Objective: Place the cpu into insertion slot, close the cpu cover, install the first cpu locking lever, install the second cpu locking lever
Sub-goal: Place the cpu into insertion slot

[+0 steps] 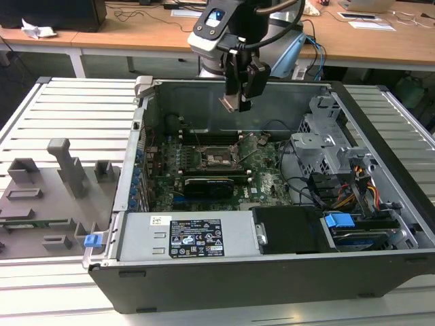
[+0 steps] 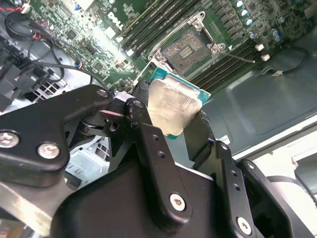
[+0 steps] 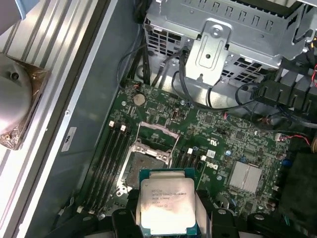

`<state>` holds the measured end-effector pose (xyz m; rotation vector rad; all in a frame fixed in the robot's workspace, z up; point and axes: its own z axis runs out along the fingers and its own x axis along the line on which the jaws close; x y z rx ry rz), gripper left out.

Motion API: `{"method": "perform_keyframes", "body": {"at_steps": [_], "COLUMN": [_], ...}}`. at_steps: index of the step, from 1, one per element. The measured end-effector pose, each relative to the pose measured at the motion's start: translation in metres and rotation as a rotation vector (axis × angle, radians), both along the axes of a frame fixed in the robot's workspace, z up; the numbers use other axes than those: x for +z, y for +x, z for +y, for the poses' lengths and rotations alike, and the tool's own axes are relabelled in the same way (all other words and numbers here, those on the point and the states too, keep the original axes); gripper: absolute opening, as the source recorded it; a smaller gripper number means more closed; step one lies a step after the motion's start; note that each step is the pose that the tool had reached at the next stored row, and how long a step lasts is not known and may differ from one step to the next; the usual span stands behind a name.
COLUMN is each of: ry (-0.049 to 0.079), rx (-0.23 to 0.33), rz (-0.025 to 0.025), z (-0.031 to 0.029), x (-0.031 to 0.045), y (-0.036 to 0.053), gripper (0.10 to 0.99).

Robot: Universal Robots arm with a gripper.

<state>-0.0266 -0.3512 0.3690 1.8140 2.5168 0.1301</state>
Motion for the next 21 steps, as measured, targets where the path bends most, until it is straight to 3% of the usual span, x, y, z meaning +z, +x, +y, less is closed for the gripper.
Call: {"method": "perform_keyframes", "body": {"at_steps": [6,13,21], "ry": [-0.002,-0.003,-0.003], "rx": [-0.024,-0.024,-0.062], "rz": [0.0025,0.0025,0.0026], "z": [0.0000,0.0000,0.0000], "x": [-0.0050,-0.0081,-0.0091], "y": [0.0000,0.0000,0.0000], "gripper": [0.529,0.529,0.529]}}
